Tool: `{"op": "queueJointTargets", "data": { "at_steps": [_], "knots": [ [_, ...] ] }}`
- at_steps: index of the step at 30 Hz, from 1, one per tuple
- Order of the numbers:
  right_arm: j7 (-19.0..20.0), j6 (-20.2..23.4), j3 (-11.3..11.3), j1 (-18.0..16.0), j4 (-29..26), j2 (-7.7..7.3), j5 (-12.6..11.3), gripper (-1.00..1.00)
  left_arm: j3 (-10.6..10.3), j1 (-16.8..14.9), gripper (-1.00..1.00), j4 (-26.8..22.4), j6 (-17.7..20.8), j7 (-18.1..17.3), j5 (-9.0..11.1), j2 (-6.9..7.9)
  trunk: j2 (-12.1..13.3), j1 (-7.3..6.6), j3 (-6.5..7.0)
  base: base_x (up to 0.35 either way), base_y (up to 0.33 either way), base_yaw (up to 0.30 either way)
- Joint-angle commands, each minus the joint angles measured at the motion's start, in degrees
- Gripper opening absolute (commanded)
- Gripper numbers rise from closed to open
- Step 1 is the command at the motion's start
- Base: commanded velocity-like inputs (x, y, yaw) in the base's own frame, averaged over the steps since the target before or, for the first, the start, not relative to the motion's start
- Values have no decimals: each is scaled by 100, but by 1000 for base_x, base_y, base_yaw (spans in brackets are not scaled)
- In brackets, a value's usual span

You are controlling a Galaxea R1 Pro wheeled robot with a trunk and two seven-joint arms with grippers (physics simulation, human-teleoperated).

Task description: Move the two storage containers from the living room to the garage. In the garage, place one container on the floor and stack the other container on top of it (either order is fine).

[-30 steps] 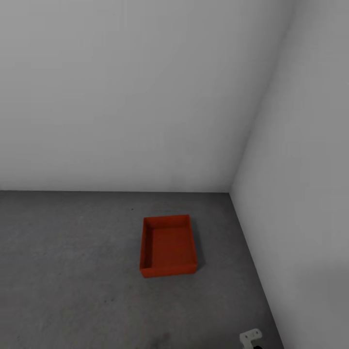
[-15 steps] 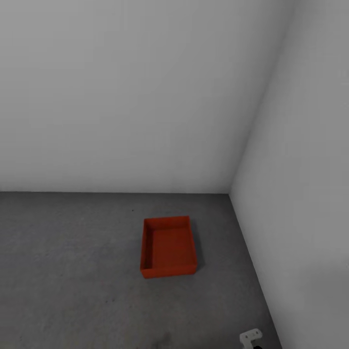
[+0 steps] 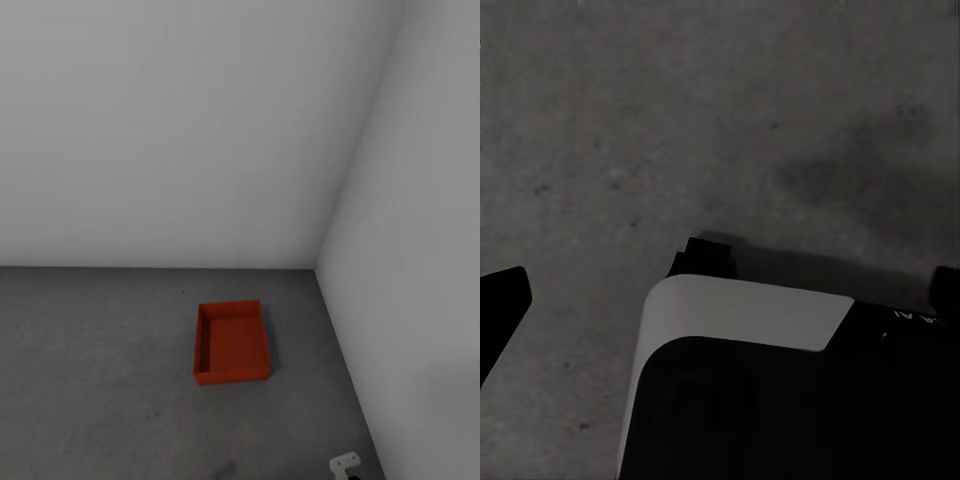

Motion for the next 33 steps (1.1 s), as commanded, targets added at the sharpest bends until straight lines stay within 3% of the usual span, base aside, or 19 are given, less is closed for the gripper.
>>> {"op": "queueJointTargets", "data": {
  "at_steps": [1, 33],
  "knots": [
    [7, -44, 38, -9, 24, -1, 10, 100, 4, -3, 100, 5, -18, 4, 25, -1, 39, -22, 23, 0, 0, 0],
    [86, -50, 38, -9, 24, -1, 10, 100, 1, -3, 100, 5, -12, 4, 25, -1, 1322, -725, 896, 0, 0, 0]
  ]
}}
